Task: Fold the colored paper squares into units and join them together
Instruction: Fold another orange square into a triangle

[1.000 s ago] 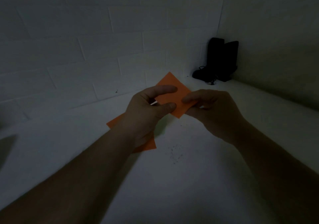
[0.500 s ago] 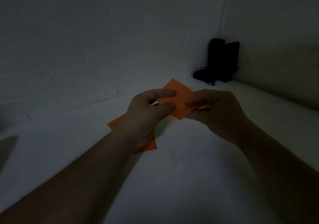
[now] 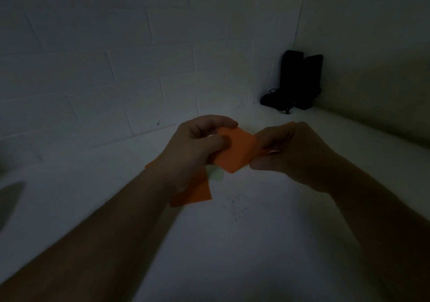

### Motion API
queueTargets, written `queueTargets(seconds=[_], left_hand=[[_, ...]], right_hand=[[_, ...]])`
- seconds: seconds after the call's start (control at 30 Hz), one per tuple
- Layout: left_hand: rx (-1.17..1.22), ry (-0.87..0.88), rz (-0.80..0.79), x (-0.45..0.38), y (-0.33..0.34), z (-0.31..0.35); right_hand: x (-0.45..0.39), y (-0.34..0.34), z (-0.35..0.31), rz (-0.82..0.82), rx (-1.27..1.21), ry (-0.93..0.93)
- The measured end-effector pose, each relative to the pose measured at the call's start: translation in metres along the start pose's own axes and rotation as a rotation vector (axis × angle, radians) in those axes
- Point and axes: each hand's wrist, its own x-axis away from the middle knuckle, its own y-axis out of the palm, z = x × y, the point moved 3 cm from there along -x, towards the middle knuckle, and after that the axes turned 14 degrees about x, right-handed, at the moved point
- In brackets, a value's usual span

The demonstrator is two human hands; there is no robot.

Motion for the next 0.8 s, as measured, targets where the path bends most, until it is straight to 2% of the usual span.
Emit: queueTargets(seconds=[0.13, 0.3, 0.53, 0.8], left_hand=[[-0.076, 0.006, -0.068, -0.0001, 0.0020, -0.0009], [-0.204, 0.019, -0.036, 0.0005, 0.0028, -0.0014], [-0.229, 0.020, -0.033, 0.0001, 0.0003, -0.0026], [-0.291, 0.005, -0.004, 0.0003, 0.0025, -0.0064]], right_hand=[[0.0008, 0.0043, -0.0053, -0.039, 0.061, -0.044], [0.0001, 0.0051, -0.0038, -0.013, 0.046, -0.058], [0.0003, 0.0023, -0.0039, -0.061, 0.163, -0.045], [0.0006, 0.0019, -0.0086, -0.089, 0.157, -0.011]])
